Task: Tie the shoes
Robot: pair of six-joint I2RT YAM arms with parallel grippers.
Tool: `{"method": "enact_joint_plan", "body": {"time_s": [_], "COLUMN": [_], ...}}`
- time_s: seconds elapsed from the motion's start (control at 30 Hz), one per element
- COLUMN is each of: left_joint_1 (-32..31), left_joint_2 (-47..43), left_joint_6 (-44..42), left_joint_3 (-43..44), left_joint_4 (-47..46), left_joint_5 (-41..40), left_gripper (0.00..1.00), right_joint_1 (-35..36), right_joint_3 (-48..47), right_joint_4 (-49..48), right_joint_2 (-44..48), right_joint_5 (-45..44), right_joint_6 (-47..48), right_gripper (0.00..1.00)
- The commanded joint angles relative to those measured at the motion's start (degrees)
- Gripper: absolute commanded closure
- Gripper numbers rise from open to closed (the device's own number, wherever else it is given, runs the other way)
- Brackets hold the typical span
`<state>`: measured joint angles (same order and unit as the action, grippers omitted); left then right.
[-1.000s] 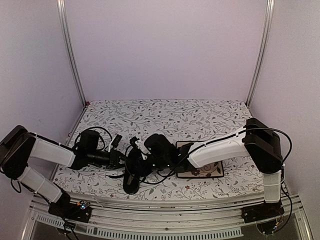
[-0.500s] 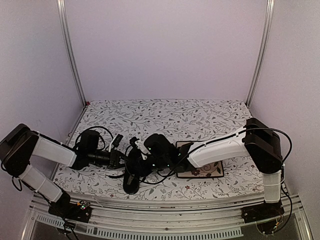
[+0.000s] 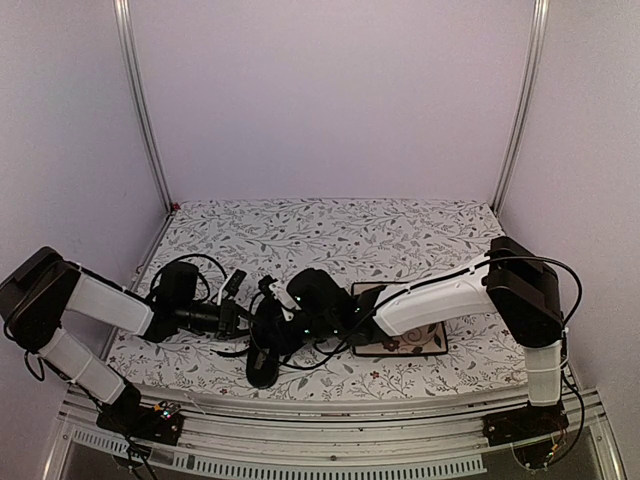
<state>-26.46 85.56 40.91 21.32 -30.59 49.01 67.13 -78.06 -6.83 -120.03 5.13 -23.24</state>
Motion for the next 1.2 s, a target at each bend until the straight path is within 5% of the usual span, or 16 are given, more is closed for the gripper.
{"method": "enact_joint_plan", "body": {"time_s": [0.0,0.13,0.5,0.83,1.17], "left_joint_1": [0.27,0.35,0.93,1.65,1.85], "left_joint_2": [0.22,-0.63,-3.01,-4.74,-5.21], "left_joint_6": [0.23,0.23,1.46,1.98,2.09], "left_joint_3": [-1.03,-1.08,-1.34,-2.03,-2.34], "left_joint_4": [-0.36,1.05,3.22,4.73,4.75], "left_joint_5": [0.17,-1.86,-6.61,-8.05,-7.88], "left_gripper": [1.0,1.0,1.0,1.0,1.0], "right_joint_1": [0.1,0.15,0.1,0.55,1.96], "right_joint_3": [-1.27,-0.86,6.19,7.84,-1.57], "right_joint_4": [-0.99,-0.99,-3.06,-6.4,-3.01], "right_joint_2": [-0.34,0.28,7.02,10.85,4.2], "right_joint_5": [-0.7,-1.16,-6.53,-5.46,-4.21], "right_joint_6": [-0.56,-0.57,-0.53,1.53,4.05], "right_gripper": [0.98,0.97,0.63,0.5,0.44]}}
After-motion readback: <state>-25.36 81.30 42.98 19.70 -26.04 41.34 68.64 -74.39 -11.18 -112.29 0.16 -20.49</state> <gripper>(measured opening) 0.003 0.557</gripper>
